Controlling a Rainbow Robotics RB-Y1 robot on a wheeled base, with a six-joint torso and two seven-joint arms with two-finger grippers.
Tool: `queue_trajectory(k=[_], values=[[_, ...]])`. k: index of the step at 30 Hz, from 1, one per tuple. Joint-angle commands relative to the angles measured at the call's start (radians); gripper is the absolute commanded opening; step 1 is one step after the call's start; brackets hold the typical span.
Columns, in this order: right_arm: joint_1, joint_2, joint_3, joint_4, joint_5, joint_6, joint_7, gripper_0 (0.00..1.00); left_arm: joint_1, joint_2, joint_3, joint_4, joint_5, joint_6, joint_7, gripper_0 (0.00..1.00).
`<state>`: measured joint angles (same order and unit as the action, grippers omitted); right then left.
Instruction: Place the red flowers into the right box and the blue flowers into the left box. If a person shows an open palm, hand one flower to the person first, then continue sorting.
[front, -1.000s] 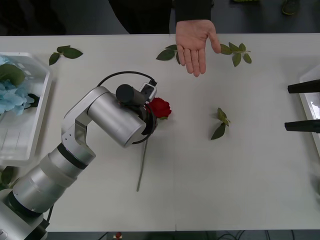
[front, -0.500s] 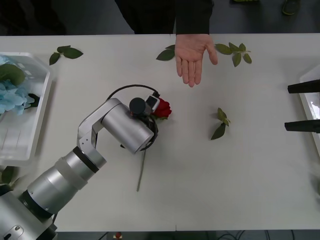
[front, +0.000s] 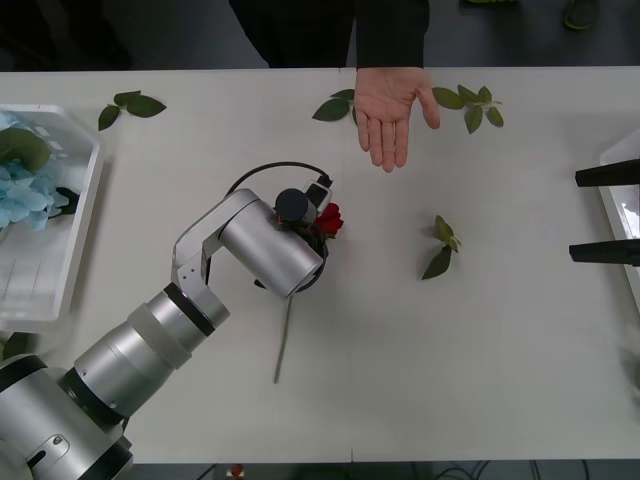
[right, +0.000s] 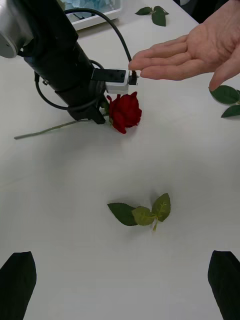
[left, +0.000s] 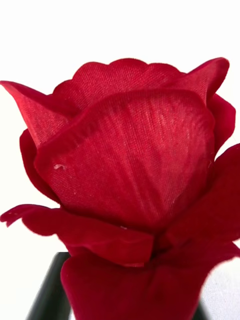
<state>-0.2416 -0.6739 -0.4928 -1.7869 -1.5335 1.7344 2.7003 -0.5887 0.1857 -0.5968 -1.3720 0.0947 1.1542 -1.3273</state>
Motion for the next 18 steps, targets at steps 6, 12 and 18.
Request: queue_trajectory(k=[6, 12, 18], values=[[0.004, -0.026, -0.003, -0.019, -0.005, -0.003, 0.005, 1.00, -0.014, 0.006, 0.015, -0.033, -0.003, -0.011, 0.043, 0.00], [0.004, -0.026, -0.003, -0.019, -0.005, -0.003, 0.005, 1.00, 0.043, 0.101, 0.049, -0.200, 0.091, -0.008, 0.031, 0.00], [0.004, -0.026, -0.003, -0.019, -0.005, -0.003, 0.005, 1.00, 0.141, 0.239, 0.129, -0.493, 0.263, 0.061, 0.000, 0.00]])
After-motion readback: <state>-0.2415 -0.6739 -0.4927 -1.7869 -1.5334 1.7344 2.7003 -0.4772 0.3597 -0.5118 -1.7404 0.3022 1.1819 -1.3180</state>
